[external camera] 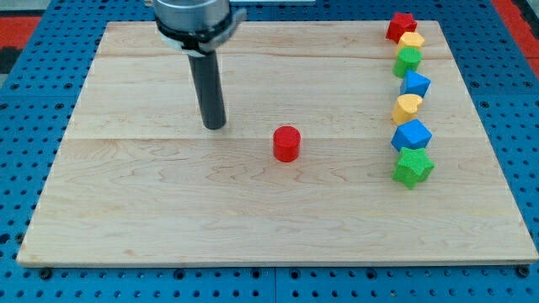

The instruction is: Move the red circle diagonally to the green star

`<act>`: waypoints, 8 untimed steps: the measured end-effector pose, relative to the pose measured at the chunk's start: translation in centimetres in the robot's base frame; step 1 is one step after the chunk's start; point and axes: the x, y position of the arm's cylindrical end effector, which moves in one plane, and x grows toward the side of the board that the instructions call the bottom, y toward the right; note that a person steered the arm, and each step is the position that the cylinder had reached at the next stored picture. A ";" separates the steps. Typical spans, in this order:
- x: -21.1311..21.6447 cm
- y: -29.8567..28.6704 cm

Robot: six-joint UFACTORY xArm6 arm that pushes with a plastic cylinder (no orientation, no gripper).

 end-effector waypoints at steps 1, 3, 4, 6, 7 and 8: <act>0.4 3.0; 0.4 7.1; 0.4 8.2; 2.0 11.2; 3.3 11.9; 5.5 11.9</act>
